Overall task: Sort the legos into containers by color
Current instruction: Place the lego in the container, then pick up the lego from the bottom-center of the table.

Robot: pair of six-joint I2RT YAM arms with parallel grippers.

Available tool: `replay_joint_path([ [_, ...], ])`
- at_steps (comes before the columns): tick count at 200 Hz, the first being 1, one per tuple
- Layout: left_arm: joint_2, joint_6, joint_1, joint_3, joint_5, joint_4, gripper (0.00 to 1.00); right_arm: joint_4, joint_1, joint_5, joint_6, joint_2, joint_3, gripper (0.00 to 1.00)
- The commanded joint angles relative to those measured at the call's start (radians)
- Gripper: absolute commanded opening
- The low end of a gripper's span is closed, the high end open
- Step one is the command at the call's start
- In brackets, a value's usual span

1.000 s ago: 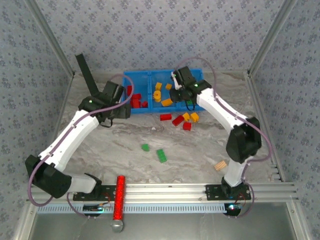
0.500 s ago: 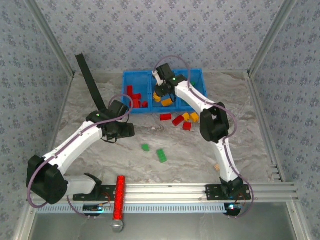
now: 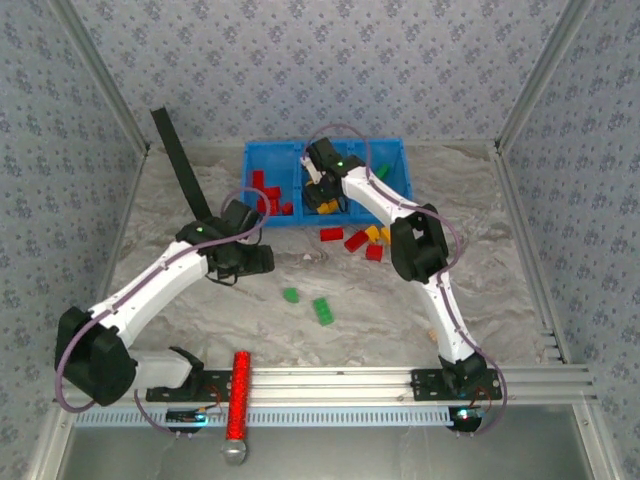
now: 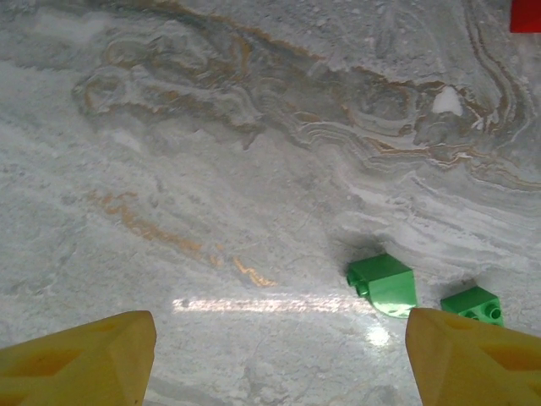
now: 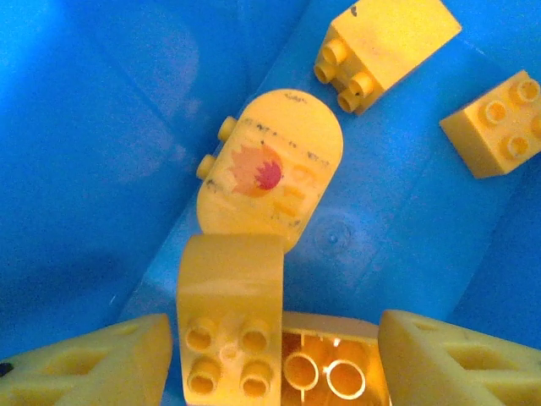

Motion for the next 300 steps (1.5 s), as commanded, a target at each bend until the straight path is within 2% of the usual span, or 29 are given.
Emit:
replay_joint_path([
  [1, 0.063, 0.022, -0.017, 0.051, -0.006, 0.049, 0.78, -0.051, 0.006, 0.006, 0.024, -0.133, -0.005, 0.68],
  [34, 0.124, 0.049, -0.019, 0.111, -0.003, 0.087, 0.78, -0.058, 0.016, -0.020, 0.110, -0.324, -0.183, 0.70],
  [68, 0.191, 0.106, 0.005, 0.233, -0.001, 0.104, 0.79, 0.024, 0.061, -0.095, 0.232, -0.586, -0.545, 0.72],
  [87, 0.241, 0.124, 0.027, 0.310, 0.014, 0.100, 0.79, 0.063, 0.121, -0.128, 0.287, -0.705, -0.733, 0.71],
  [108, 0.293, 0.145, 0.045, 0.384, 0.024, 0.091, 0.80, 0.067, 0.208, -0.131, 0.368, -0.772, -0.861, 0.74],
  [144, 0.323, 0.169, 0.065, 0.449, 0.032, 0.097, 0.80, 0.067, 0.334, -0.119, 0.472, -0.790, -0.979, 0.79],
  [170, 0.319, 0.165, 0.074, 0.455, 0.041, 0.103, 0.80, 0.062, 0.379, -0.141, 0.493, -0.760, -1.016, 0.82],
  [206, 0.303, 0.155, 0.079, 0.435, 0.037, 0.104, 0.81, 0.049, 0.424, -0.151, 0.498, -0.683, -1.004, 0.80],
  [264, 0.277, 0.145, 0.086, 0.410, 0.028, 0.102, 0.81, 0.042, 0.454, -0.125, 0.523, -0.590, -0.966, 0.68],
  [286, 0.279, 0.148, 0.090, 0.412, 0.028, 0.097, 0.82, 0.025, 0.463, -0.100, 0.526, -0.561, -0.960, 0.57],
  [300, 0.281, 0.148, 0.093, 0.415, 0.028, 0.095, 0.82, 0.016, 0.464, -0.091, 0.525, -0.544, -0.965, 0.55],
])
